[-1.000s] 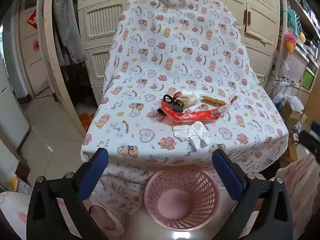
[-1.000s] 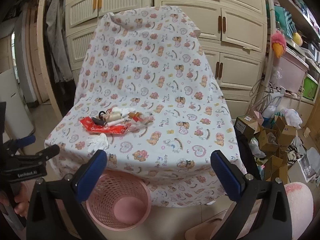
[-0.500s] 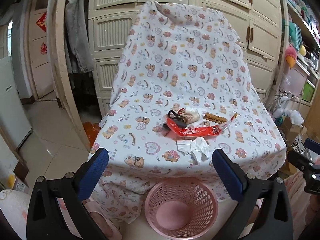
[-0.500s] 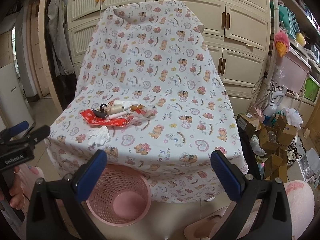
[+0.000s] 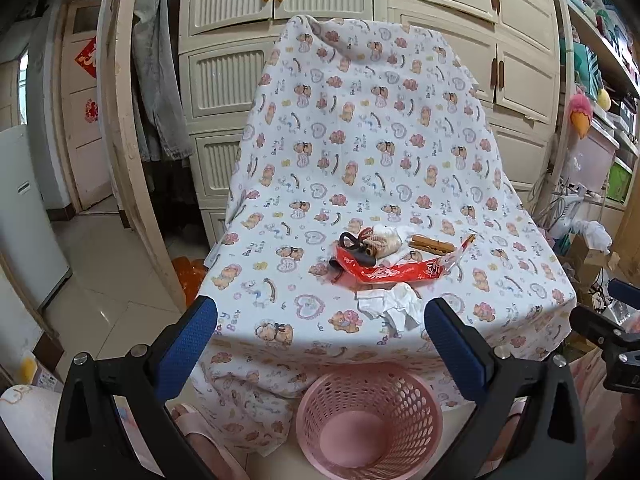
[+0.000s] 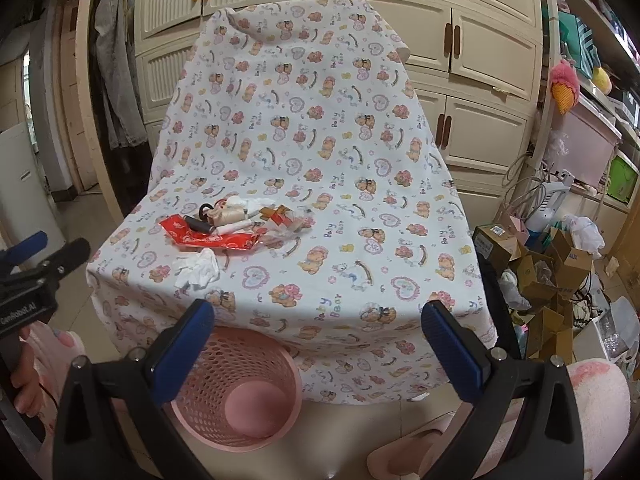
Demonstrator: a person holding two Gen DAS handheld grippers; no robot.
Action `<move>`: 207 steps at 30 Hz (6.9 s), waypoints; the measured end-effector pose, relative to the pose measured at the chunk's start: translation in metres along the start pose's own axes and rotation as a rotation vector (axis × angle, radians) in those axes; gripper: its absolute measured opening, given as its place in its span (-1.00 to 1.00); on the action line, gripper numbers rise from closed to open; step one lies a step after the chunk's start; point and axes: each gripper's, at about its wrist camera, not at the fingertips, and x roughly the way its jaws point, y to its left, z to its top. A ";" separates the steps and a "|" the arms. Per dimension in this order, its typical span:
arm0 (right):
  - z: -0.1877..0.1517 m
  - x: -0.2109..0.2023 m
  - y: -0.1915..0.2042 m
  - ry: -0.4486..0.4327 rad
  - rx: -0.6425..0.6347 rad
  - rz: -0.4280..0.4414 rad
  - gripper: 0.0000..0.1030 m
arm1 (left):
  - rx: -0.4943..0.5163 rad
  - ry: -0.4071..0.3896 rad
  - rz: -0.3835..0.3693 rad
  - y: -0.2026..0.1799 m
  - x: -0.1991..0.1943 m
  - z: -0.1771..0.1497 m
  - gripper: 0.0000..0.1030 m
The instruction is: Collect trash
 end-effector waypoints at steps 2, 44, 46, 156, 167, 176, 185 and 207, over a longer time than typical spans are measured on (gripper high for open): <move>0.000 -0.001 0.002 -0.005 -0.009 0.004 1.00 | 0.000 0.006 0.002 0.000 0.001 -0.001 0.99; -0.004 0.011 0.013 0.062 -0.018 0.050 1.00 | 0.060 0.054 -0.012 -0.010 0.009 -0.004 0.99; -0.004 0.011 0.013 0.063 -0.017 0.045 1.00 | 0.060 0.053 -0.018 -0.011 0.009 -0.004 0.99; -0.044 0.117 0.041 0.249 0.170 0.026 -0.94 | -0.082 0.953 -0.210 -0.012 0.140 -0.100 -1.00; -0.085 0.159 0.056 0.371 0.165 0.018 -0.93 | -0.022 1.013 -0.156 -0.022 0.152 -0.120 -1.00; -0.102 0.175 0.044 0.445 0.227 0.002 -0.94 | -0.044 1.006 -0.151 -0.017 0.149 -0.115 -0.91; -0.089 0.166 0.034 0.371 0.319 0.002 -0.94 | -0.056 0.962 -0.143 -0.009 0.146 -0.106 -0.63; -0.127 0.201 0.058 0.536 0.159 -0.036 0.29 | -0.060 0.937 -0.118 0.000 0.141 -0.096 -0.34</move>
